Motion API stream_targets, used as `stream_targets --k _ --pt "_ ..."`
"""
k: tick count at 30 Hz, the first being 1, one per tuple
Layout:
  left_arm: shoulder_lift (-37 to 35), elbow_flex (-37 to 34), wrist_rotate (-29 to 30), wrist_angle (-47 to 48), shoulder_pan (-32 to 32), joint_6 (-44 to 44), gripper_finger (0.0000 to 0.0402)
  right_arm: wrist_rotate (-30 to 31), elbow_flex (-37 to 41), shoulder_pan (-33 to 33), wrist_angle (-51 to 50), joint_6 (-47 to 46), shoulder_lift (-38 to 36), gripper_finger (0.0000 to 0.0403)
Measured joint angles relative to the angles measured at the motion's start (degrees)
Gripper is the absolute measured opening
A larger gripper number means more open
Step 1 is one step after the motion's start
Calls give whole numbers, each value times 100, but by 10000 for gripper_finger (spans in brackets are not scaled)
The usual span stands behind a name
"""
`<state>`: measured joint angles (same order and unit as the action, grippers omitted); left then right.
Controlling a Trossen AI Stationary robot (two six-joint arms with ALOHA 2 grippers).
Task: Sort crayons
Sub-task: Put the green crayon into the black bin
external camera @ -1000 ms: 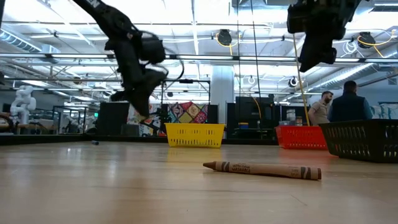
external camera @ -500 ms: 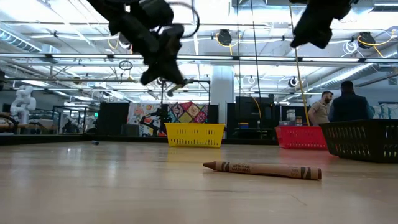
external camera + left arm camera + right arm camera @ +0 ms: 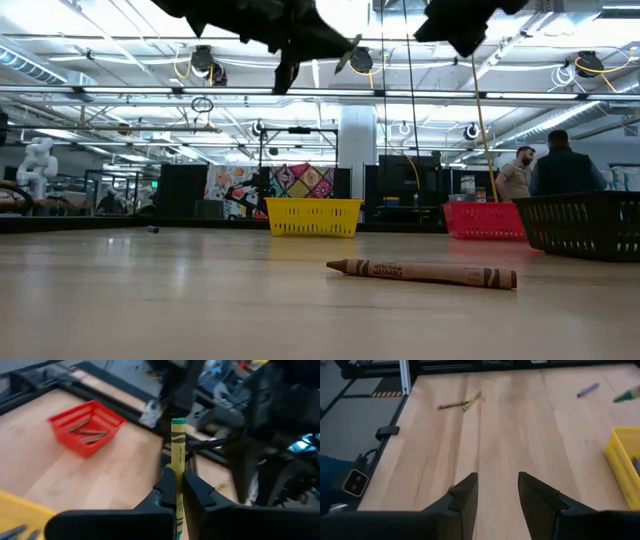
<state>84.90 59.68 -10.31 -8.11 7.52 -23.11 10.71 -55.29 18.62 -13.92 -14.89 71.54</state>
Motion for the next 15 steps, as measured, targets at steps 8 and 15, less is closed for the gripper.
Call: stream_targets --k 8,15 --pt "4 0 0 -432 -639 733 5 150 0 28 1101 406 618 125" --pt "4 0 3 -641 -1146 905 5 150 0 28 1366 406 650 125"
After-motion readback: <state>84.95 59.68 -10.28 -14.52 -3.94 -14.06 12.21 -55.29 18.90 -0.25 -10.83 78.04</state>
